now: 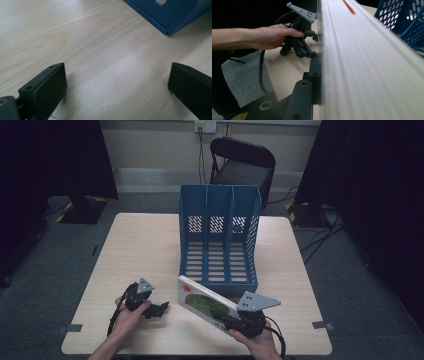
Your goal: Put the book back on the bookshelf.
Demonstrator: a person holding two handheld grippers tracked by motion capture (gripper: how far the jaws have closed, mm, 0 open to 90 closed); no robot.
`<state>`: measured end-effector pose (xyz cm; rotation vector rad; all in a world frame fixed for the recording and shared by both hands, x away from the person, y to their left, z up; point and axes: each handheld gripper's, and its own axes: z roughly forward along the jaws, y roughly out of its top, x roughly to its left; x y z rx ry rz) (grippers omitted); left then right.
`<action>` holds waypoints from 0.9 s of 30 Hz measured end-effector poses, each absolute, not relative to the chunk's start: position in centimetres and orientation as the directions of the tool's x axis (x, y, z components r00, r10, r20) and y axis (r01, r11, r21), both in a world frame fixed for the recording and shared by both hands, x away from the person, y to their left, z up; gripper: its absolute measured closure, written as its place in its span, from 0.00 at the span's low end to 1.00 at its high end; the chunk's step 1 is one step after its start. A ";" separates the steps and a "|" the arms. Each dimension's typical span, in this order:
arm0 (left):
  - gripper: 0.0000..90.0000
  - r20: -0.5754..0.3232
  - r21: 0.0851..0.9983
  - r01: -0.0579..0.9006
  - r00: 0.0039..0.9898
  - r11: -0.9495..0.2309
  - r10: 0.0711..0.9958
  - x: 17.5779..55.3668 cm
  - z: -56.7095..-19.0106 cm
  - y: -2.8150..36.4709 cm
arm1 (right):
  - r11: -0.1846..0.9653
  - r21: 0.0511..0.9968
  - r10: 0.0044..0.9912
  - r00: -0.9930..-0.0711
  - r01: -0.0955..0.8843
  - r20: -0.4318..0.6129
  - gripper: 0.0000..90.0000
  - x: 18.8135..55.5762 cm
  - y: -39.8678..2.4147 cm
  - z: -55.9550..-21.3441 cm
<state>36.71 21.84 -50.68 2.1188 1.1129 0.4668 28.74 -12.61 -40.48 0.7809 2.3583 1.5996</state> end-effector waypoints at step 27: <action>0.02 -0.002 0.716 0.576 0.567 -0.395 0.824 36.7 -50.7 21.8 | 0.202 0.937 0.657 -0.749 0.285 0.086 0.85 29.9 -16.6 -37.2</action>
